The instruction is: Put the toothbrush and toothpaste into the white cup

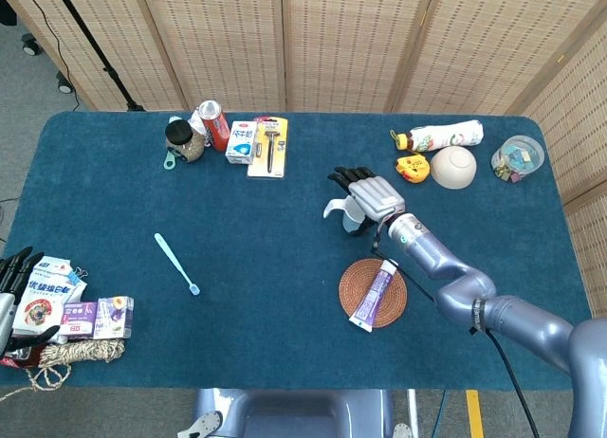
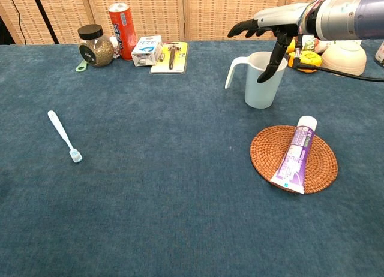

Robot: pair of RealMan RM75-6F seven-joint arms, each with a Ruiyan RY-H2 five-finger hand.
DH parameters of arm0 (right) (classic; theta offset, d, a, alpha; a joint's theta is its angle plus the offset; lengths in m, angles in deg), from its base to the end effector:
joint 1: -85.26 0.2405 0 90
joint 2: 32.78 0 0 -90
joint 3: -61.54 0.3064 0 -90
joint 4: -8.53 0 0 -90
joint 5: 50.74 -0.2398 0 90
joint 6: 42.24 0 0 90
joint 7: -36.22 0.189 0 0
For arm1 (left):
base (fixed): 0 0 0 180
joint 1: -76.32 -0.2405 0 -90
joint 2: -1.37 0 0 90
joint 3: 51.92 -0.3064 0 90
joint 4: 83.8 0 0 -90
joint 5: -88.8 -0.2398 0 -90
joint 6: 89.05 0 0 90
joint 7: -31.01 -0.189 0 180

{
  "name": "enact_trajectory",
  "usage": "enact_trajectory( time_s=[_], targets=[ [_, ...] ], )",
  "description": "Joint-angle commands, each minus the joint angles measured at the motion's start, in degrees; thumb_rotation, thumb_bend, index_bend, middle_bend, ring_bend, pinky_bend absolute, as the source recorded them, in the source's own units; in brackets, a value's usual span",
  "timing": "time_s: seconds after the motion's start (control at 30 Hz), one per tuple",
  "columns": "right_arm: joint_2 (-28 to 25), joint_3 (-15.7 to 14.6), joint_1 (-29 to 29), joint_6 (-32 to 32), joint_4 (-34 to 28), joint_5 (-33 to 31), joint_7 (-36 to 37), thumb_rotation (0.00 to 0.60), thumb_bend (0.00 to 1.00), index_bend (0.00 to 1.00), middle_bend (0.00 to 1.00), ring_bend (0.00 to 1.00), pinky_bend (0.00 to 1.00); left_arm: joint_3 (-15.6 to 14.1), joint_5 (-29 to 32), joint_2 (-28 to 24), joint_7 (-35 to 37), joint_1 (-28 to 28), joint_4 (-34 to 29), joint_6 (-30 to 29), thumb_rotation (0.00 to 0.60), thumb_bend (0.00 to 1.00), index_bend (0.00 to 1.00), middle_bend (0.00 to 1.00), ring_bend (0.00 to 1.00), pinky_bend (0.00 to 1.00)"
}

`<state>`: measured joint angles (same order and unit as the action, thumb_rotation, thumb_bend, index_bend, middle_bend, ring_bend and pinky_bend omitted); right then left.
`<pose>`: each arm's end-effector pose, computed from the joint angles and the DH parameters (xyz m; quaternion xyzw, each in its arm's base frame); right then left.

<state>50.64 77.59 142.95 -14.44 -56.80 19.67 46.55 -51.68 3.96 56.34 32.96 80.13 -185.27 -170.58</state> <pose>-0.1358 -0.5490 -0.0203 0.7619 -0.4272 0.3407 0.3479 -0.3596 0.2117 0.1784 -0.5968 -0.4380 -0.3574 0.5694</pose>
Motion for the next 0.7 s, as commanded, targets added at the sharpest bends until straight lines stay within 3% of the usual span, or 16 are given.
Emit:
enact_trajectory(
  time_s=[0.03, 0.23, 0.43, 0.53, 0.7],
  targets=[
    [0.1, -0.4, 0.8, -1.0, 1.0, 0.0, 0.6, 0.6, 0.0, 0.0, 0.0, 0.0, 0.0, 0.1, 0.3, 0.1, -0.3, 0.2, -0.1, 0.3, 0.6, 0.01, 0.0, 0.0, 0.0, 0.0],
    [1.8, -1.2, 2.0, -2.6, 5.3, -1.1, 0.5, 0.6, 0.0, 0.0, 0.0, 0.0, 0.01, 0.1, 0.8, 0.1, -0.4, 0.3, -0.2, 0.6, 0.6, 0.01, 0.0, 0.0, 0.0, 0.0],
    [2.8, -2.0, 2.1, -2.9, 7.4, -1.8, 0.2, 0.6, 0.0, 0.0, 0.01, 0.0, 0.21, 0.1, 1.0, 0.0, -0.5, 0.4, -0.3, 0.8, 0.6, 0.01, 0.0, 0.0, 0.0, 0.0],
    [2.9, -2.2, 1.9, -2.9, 7.5, -1.9, 0.5, 0.6, 0.0, 0.02, 0.08, 0.03, 0.33, 0.1, 1.0, 0.0, -0.5, 0.4, -0.4, 0.9, 0.6, 0.01, 0.0, 0.0, 0.0, 0.0],
    [3.2, -2.1, 1.6, -1.4, 7.2, -1.6, 1.2, 0.6, 0.0, 0.18, 0.24, 0.19, 0.49, 0.0, 0.8, 0.2, -0.7, 0.5, -0.3, 0.9, 0.6, 0.01, 0.0, 0.0, 0.0, 0.0]
  ],
)
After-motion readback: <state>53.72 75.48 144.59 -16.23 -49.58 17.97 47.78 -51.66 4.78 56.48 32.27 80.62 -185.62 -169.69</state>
